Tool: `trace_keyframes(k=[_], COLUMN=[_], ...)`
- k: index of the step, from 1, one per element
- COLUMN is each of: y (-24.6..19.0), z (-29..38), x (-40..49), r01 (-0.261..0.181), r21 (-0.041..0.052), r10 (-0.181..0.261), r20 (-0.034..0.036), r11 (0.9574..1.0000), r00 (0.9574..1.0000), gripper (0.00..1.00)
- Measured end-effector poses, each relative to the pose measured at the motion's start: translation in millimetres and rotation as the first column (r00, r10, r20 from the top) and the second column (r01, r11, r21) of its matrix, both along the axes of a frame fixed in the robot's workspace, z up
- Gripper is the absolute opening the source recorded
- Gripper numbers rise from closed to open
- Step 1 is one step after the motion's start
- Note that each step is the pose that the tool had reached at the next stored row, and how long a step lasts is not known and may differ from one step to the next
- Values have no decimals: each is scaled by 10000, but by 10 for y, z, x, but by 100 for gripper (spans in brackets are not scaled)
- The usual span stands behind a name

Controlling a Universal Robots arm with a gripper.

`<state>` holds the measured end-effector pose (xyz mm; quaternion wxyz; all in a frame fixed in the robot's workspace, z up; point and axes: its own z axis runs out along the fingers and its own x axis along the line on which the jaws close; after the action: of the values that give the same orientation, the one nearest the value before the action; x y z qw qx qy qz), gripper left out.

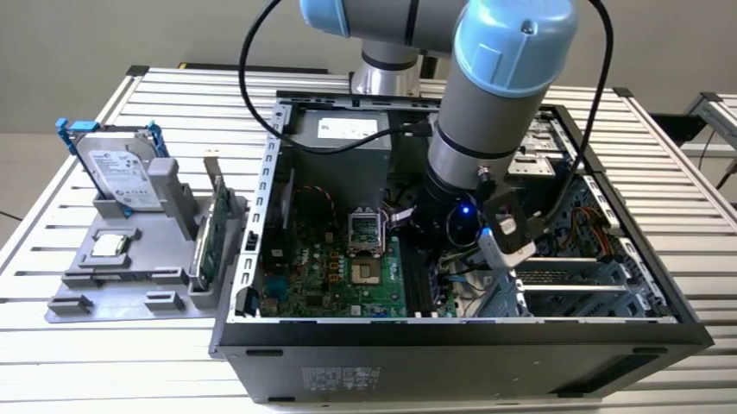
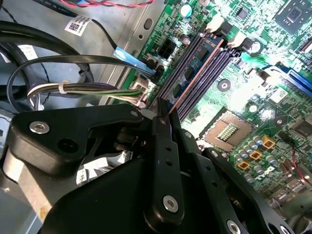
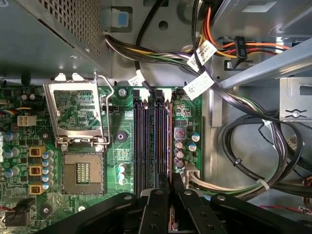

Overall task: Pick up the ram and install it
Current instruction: 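Insert the ram into the slot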

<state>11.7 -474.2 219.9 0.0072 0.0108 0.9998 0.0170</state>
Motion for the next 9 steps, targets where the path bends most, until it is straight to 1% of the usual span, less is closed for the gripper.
trace_keyframes(k=[2,9], y=[5,13], z=[-26,-52], x=[0,0], r01=[0,0], r21=[0,-1], r10=[0,0], r20=[0,0], r11=[10000,10000], r00=[10000,10000], gripper=[0,0])
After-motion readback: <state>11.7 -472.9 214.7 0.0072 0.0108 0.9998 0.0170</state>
